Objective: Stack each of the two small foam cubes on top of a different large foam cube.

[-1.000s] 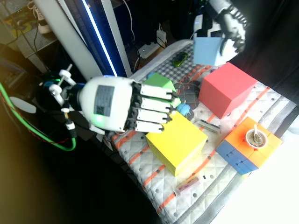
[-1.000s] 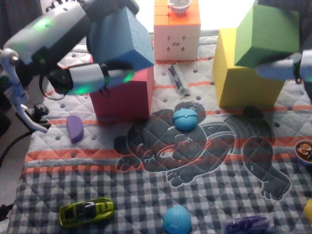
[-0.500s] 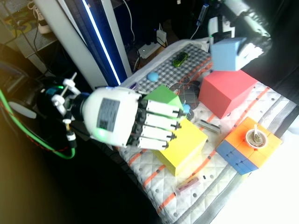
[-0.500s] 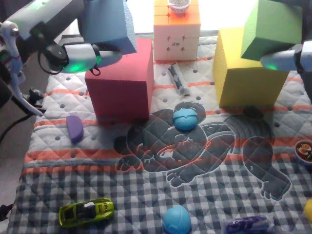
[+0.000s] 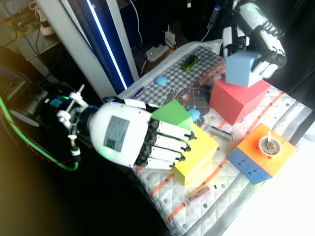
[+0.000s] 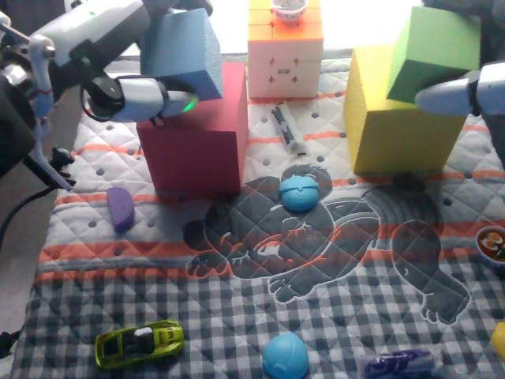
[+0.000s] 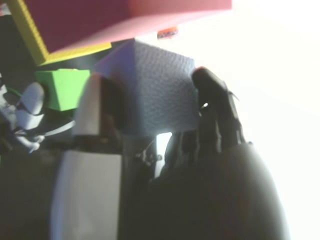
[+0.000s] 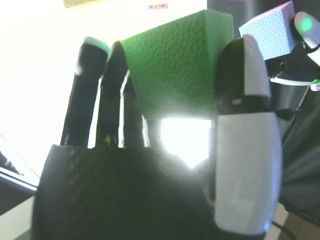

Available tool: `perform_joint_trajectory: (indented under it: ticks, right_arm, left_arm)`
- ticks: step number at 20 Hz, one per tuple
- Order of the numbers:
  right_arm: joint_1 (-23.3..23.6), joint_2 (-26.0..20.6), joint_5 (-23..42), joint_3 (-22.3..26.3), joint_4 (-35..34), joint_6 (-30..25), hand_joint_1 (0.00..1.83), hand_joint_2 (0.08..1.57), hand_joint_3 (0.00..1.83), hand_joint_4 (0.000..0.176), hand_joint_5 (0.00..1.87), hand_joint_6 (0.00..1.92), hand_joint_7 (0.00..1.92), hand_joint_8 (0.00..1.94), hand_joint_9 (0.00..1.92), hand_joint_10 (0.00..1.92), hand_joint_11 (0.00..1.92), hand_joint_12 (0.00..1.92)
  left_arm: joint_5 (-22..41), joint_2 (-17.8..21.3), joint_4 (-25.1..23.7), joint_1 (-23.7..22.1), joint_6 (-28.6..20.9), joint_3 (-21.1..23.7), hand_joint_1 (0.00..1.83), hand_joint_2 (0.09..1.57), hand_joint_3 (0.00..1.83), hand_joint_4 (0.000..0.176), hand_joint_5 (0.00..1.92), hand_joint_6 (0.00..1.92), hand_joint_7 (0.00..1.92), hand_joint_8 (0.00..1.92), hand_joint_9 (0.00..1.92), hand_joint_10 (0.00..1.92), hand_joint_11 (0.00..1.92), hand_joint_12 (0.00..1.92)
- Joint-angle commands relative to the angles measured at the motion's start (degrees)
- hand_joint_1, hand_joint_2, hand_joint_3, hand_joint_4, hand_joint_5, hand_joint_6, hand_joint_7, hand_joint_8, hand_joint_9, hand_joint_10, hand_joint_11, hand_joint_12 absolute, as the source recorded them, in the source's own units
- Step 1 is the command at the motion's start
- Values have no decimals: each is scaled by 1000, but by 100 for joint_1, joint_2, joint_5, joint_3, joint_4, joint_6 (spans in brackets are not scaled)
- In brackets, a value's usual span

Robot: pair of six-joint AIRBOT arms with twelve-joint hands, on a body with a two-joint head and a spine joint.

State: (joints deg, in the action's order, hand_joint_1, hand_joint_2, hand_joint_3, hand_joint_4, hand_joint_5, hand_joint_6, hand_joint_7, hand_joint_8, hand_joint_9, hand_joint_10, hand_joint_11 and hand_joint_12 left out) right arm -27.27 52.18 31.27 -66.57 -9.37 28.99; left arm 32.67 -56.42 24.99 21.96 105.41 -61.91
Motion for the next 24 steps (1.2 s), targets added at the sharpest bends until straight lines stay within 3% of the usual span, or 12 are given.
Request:
perform_joint_trajectory:
  ticks: [1,2,4,7,10,12,14,16,17,20,22,24]
  right_arm:
    - [119,-16,547,-83,-68,-27,1288,1279,4,0,199,1478,619,1554,413,1761,523,1921]
    - [128,27,483,-130,-70,-27,1290,1282,2,0,179,1526,633,1555,412,1780,512,1921]
    - [143,114,352,-230,-79,-27,1288,1281,1,0,179,1500,639,1549,379,1750,443,1921]
    - [190,244,219,-403,-173,-27,1291,1282,0,0,176,1484,638,1555,367,1780,395,1921]
    - [225,316,107,-504,-224,-27,1219,1171,0,0,118,1387,289,1438,267,1606,155,1921]
    - [225,355,44,-560,-260,-27,1056,1176,0,0,7,960,79,939,89,1264,16,1825]
    - [225,355,38,-547,-273,-27,880,1164,0,0,0,133,7,260,3,686,0,1654]
    - [225,353,39,-509,-273,-27,709,1096,0,37,0,4,0,9,0,243,0,1547]
    - [225,353,44,-470,-273,-27,654,1063,0,36,0,0,0,1,0,48,0,1519]
    - [225,329,197,-287,-271,-27,612,997,0,45,0,0,0,0,0,0,0,1380]
    - [225,220,356,-159,-271,-27,564,984,0,97,0,0,0,0,0,0,0,1242]
    - [225,32,614,28,-249,-27,537,947,0,108,0,0,0,0,0,0,0,1007]
  left_arm:
    - [518,-62,-57,-61,-7,-51,1562,1222,0,0,159,411,266,1078,636,1593,520,1890]
    - [487,-102,-11,-47,-7,-92,1585,1212,0,0,186,327,275,917,627,1578,501,1875]
    - [365,-211,47,-38,-7,-203,1257,1214,1,0,252,428,261,352,199,1166,101,1811]
    - [252,-327,157,-19,-7,-329,1269,1196,0,0,172,874,98,1292,188,1713,216,1920]
    - [202,-394,198,-4,-7,-384,1220,1192,0,0,87,629,82,946,176,1596,235,1921]
    - [192,-410,235,24,-7,-405,1106,1185,0,0,65,230,66,205,6,601,8,1538]
    - [204,-402,250,50,-7,-396,1021,1173,1,79,79,62,13,14,4,57,0,903]
    - [281,-370,250,81,-7,-359,949,1126,0,153,17,9,0,0,0,1,0,142]
    - [317,-340,250,85,-7,-332,898,1122,1,171,3,1,0,0,0,0,0,28]
    - [542,-189,250,128,-7,-187,766,1119,1,166,0,0,0,0,0,0,0,0]
    - [685,-111,230,151,-7,-101,710,1124,4,175,0,0,0,0,0,0,0,0]
    - [901,14,142,186,-7,51,655,1098,0,176,0,0,0,0,0,0,0,0]
